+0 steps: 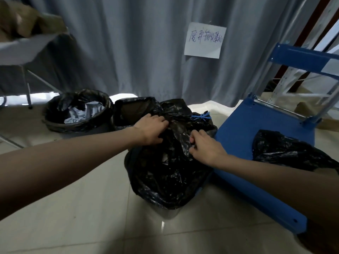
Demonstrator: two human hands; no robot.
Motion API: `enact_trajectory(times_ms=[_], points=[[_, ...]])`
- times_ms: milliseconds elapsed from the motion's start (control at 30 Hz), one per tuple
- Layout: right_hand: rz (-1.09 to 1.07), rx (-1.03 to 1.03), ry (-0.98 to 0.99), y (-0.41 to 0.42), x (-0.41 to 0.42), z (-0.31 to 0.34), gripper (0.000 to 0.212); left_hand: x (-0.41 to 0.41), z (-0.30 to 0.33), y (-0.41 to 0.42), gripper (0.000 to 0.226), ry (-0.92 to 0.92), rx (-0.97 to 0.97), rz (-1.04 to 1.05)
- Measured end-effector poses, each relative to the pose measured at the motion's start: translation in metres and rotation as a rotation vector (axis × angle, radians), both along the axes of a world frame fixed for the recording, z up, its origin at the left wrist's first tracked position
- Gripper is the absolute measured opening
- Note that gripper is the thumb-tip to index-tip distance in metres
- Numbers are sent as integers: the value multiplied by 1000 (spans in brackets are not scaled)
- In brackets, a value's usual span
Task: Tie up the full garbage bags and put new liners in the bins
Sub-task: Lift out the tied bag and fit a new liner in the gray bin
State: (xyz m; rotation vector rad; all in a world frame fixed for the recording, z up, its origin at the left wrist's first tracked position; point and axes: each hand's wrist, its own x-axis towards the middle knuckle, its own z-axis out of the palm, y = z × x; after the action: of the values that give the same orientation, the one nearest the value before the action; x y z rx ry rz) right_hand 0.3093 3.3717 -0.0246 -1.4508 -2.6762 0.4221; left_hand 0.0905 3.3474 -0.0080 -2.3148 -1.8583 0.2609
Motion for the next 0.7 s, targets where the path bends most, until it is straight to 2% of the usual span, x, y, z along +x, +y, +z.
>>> enact_trajectory(times_ms=[167,300,367,533,600,700], points=[[242,35,-108,-10,-25,-7,22,-40,-4,-47,44,36,-106,142],[377,-34,-160,-17,-52,-9,11,-54,-8,-66,38,-22,-107,212],[434,-145,-169,-20,-63,-10,11,-56,-8,-71,35,-120,-116,268],[585,-663,-284,-46,-66,0,41,-66,-13,-72,21,-389,-172,359],[629,-730,-346,-54,-58,-1,41,-71,-11,-72,22,-424,-201,391],[667,-681,-350,-59,-49,-10,34,-73,-3,-72,23,-461,-333,441]])
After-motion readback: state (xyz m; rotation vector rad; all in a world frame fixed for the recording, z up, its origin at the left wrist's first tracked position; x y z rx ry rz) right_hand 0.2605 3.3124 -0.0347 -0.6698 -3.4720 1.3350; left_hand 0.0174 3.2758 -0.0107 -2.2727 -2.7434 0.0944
